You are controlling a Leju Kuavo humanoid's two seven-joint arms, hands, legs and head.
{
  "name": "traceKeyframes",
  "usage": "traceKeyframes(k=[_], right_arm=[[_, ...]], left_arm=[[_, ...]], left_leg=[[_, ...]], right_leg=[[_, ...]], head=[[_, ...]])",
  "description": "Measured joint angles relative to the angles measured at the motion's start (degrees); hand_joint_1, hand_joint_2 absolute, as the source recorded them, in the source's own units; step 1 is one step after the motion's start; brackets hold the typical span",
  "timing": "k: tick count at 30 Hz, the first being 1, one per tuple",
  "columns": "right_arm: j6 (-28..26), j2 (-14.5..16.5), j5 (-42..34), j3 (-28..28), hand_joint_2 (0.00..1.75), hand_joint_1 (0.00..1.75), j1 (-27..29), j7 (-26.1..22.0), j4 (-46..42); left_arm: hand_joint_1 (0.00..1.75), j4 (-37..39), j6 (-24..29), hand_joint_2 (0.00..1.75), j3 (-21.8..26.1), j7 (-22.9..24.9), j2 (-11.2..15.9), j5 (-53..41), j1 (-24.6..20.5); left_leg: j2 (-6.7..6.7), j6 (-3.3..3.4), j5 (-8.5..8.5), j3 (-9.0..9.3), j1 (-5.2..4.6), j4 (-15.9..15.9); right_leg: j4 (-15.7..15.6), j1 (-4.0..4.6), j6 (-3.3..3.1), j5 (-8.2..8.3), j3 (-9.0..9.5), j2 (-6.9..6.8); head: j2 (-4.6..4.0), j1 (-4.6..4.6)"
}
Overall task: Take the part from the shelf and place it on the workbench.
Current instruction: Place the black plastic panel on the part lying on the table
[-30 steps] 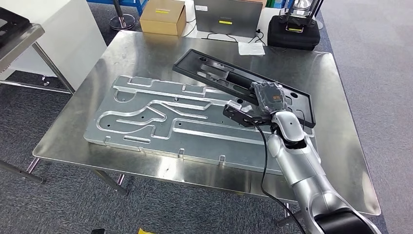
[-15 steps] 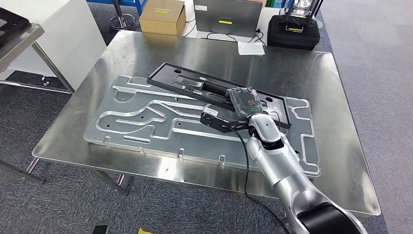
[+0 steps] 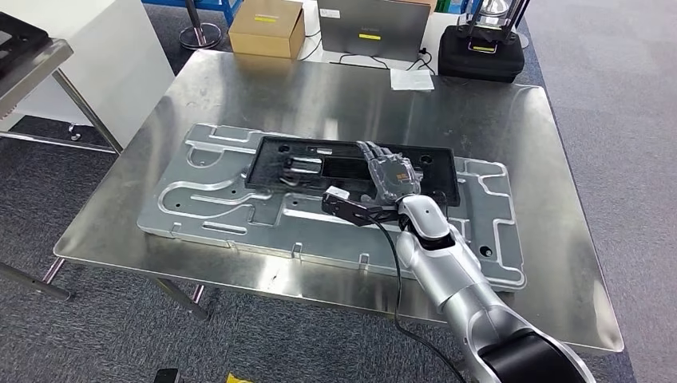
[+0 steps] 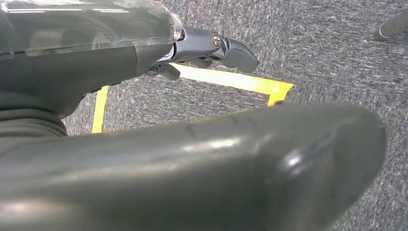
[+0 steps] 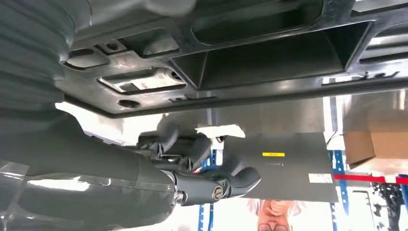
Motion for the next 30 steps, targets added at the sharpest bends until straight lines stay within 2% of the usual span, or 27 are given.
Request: traceKeyframes(k=[7,11,16,21,24,26,28,29,30], right_arm=[[-2.1,-0.1,-2.0,-0.1,1.75,0.00,0.1,-0.6,1.1],[-3.1,-0.2,-5.8,-1.0,1.75,0.00,0.6,-2.1,0.3],[-2.4,-0.4,-18.7,-4.0,1.75,0.00,4.4,-5.8,-8.3],[-1.8,-0.5,-36.7,-7.0,1.75,0.00,10.7,-9.8,-23.6],[-2.4,-0.6,-42.3,-8.2,1.75,0.00,14.0,-10.7,-32.3],[-2.6,-0.7,-43.7,-8.6,1.75,0.00,15.3,-10.9,-36.3],[-2.7,-0.9,-45.7,-9.0,1.75,0.00,16.7,-11.3,-39.0],[-2.7,-1.2,-46.9,-9.1,1.75,0.00,17.6,-11.4,-40.3],[-2.6,-1.4,-48.1,-9.3,1.31,0.00,18.5,-11.5,-41.5]], left_arm=[[0.00,0.0,0.0,0.00,0.1,0.0,-0.1,0.1,0.2],[0.00,0.0,-0.1,0.00,0.2,-0.4,-0.2,0.3,0.5],[0.00,0.0,-0.7,0.00,1.4,-1.4,-0.2,1.1,1.1],[0.00,0.0,-1.0,0.00,3.3,-2.3,-0.2,1.5,2.0],[0.00,0.0,-1.1,0.00,4.2,-2.5,-0.2,1.7,2.4],[0.00,0.0,-1.2,0.00,4.6,-2.5,-0.3,1.7,2.4],[0.00,0.0,-1.2,0.00,4.9,-2.5,-0.4,1.7,2.4],[0.00,0.0,-1.2,0.00,5.0,-2.5,-0.4,1.7,2.4],[0.00,0.0,-1.2,0.00,5.2,-2.5,-0.4,1.8,2.4]], left_leg=[[0.01,0.00,0.00,0.02,0.00,0.0],[0.01,0.00,0.00,0.03,0.01,0.0],[0.01,0.04,-0.11,-0.02,-0.10,0.2],[-0.01,0.42,-0.51,-0.13,-0.35,0.4],[0.12,0.74,-0.45,0.22,-0.13,-0.3],[0.38,0.96,-0.20,0.63,0.21,-0.8],[0.53,1.03,-0.14,0.69,0.21,-0.9],[0.53,1.03,-0.15,0.68,0.20,-0.9],[0.50,1.01,-0.17,0.68,0.20,-0.8]], right_leg=[[0.0,0.00,0.00,0.00,-0.01,0.01],[0.0,-0.01,0.00,0.00,-0.01,0.01],[-0.1,-0.28,0.03,0.01,0.01,0.02],[-0.3,-0.54,0.34,-0.17,0.07,0.01],[0.1,-0.53,0.68,-0.76,0.07,0.05],[4.3,-0.49,0.89,-3.29,-1.85,0.07],[11.8,-0.50,1.04,-6.66,-5.94,0.05],[14.8,-0.54,1.10,-7.33,-7.82,0.05],[16.0,-0.57,1.12,-6.74,-8.95,0.04]], head=[[0.00,-0.01],[0.00,-0.01],[0.00,-0.01],[0.00,-0.01],[0.00,0.01],[0.00,0.06],[0.00,0.09],[0.00,0.10],[0.00,0.09]])
